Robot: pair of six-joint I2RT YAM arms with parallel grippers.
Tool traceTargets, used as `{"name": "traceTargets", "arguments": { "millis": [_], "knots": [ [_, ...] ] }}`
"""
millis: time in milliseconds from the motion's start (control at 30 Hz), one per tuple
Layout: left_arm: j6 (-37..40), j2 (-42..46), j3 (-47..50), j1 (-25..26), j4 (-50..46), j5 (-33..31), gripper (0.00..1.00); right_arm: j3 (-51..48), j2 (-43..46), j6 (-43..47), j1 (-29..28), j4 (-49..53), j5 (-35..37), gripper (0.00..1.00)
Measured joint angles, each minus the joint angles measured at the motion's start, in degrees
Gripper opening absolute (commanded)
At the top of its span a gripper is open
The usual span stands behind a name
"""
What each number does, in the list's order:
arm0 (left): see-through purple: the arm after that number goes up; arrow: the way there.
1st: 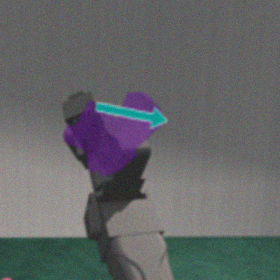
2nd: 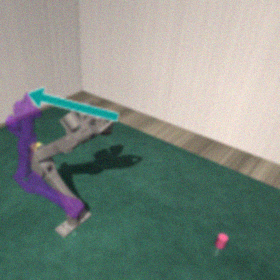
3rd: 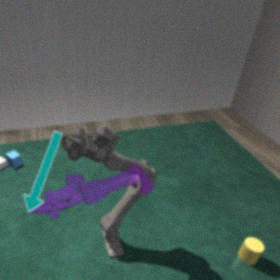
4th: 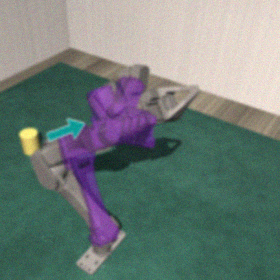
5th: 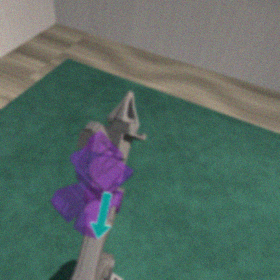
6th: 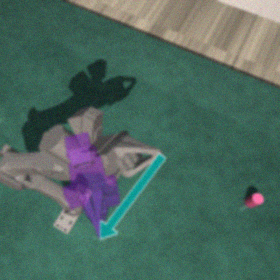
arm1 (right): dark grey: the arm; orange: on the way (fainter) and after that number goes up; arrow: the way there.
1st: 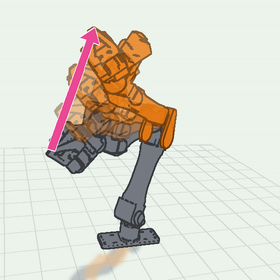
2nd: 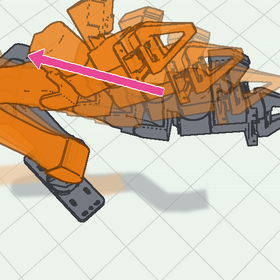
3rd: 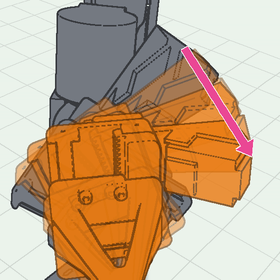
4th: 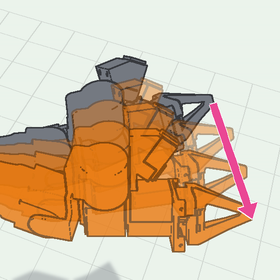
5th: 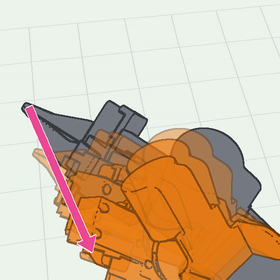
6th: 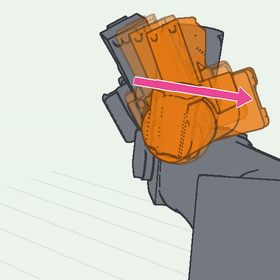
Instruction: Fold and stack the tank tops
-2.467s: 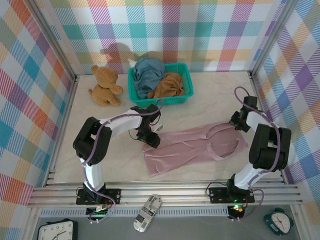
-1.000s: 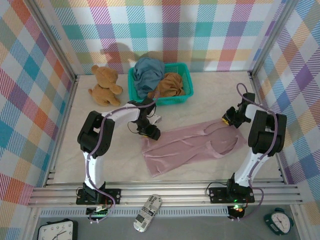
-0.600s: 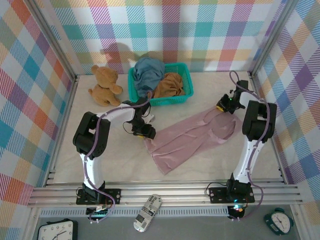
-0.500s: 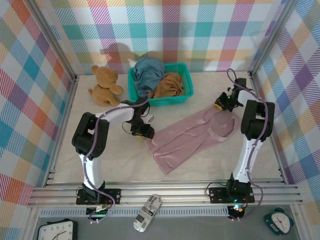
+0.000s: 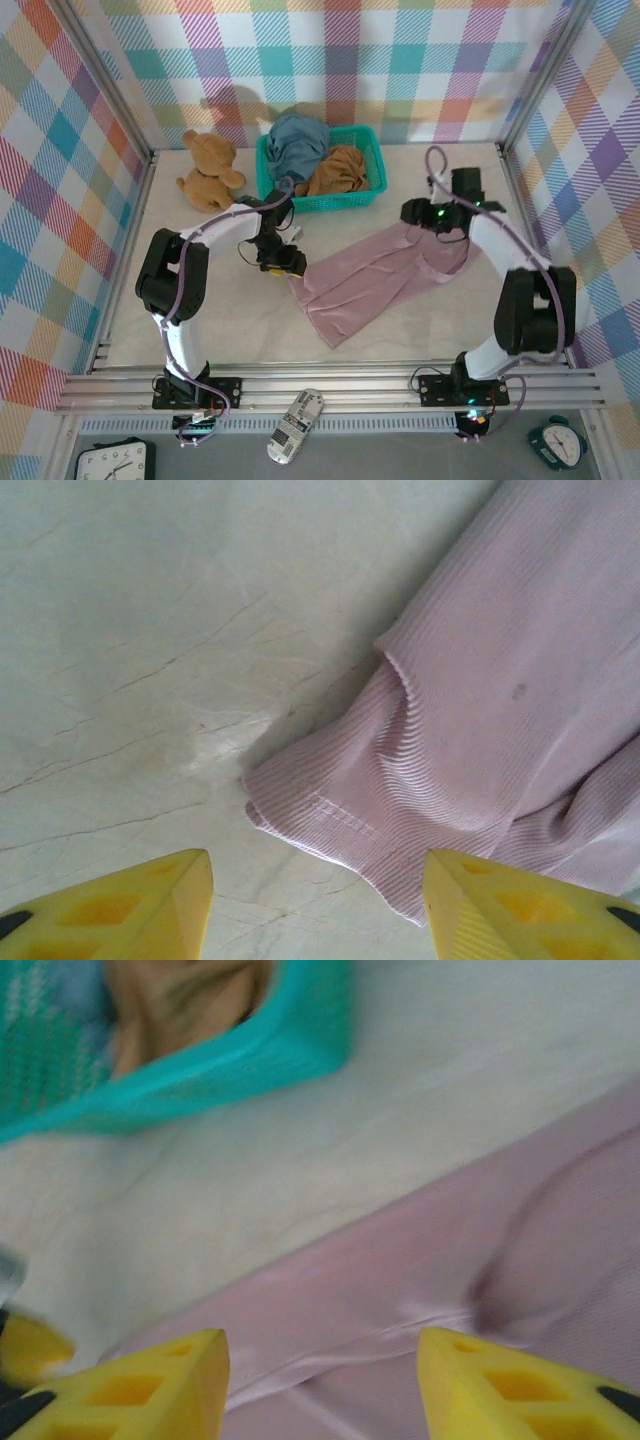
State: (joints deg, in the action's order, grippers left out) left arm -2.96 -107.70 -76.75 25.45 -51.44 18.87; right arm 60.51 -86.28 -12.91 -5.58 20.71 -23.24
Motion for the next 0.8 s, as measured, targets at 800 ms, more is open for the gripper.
{"name": "traceTargets", "arguments": {
  "millis": [800],
  "knots": [
    [-3.3, -6.1, -0.2, -1.3, 0.8, 4.6, 0.39, -13.6, -4.8, 1.0, -58.5, -10.2, 27.2, 0.63]
  ]
}}
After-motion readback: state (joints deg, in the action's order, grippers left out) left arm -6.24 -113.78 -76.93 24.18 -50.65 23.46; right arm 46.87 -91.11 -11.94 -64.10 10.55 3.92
